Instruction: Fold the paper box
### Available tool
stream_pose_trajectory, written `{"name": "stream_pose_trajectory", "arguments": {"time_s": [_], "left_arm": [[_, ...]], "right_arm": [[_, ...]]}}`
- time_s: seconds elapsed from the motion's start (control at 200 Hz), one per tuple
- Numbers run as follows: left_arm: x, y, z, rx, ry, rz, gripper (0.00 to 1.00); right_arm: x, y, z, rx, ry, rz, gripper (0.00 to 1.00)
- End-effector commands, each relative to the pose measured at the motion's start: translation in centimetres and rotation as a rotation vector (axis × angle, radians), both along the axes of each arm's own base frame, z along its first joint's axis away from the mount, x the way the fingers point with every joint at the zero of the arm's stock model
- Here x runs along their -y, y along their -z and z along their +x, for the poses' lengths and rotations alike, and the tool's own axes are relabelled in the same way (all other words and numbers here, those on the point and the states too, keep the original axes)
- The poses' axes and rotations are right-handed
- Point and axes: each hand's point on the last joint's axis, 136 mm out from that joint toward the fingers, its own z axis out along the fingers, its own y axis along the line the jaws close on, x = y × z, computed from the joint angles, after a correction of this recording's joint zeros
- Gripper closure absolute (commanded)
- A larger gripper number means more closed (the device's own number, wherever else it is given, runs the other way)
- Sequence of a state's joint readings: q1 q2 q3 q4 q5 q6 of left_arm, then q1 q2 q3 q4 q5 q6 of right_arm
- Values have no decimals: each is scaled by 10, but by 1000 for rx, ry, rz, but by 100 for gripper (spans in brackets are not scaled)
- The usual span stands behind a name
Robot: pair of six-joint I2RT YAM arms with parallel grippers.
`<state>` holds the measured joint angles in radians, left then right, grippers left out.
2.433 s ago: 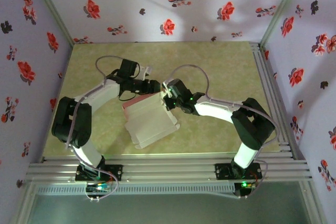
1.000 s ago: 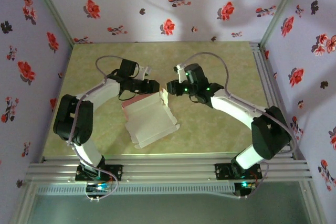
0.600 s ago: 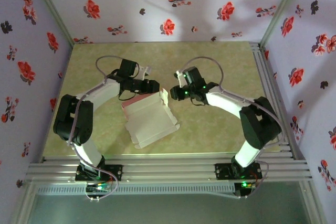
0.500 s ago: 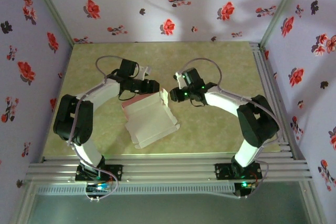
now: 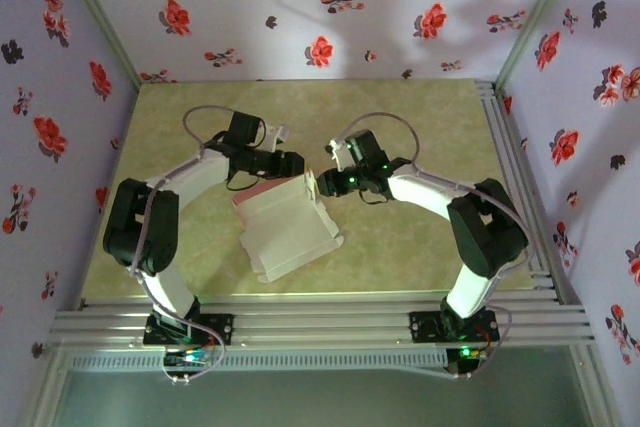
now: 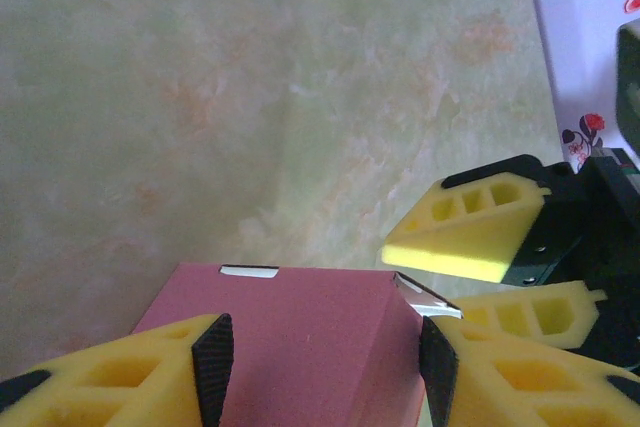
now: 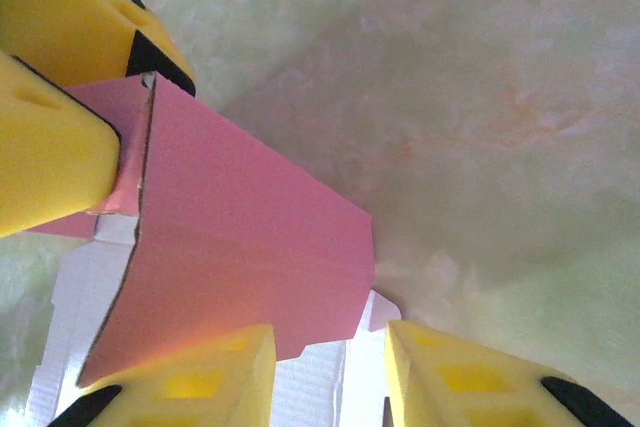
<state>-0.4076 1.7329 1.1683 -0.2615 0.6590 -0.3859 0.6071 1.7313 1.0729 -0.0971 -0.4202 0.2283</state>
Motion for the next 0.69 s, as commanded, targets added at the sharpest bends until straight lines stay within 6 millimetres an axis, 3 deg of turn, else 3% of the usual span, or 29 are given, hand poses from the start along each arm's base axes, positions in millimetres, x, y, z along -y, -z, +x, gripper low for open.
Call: {"name": "stream_pose_trajectory", "arguments": {"time_s": [0.0, 0.69], "left_arm": [[-1, 11, 2, -30, -6, 18, 46], [4, 10, 6, -66, 3, -30, 46]], "right_arm": [[-14, -6, 2, 13, -45, 38, 64], [-41, -10, 20, 57, -37, 124, 62]]}}
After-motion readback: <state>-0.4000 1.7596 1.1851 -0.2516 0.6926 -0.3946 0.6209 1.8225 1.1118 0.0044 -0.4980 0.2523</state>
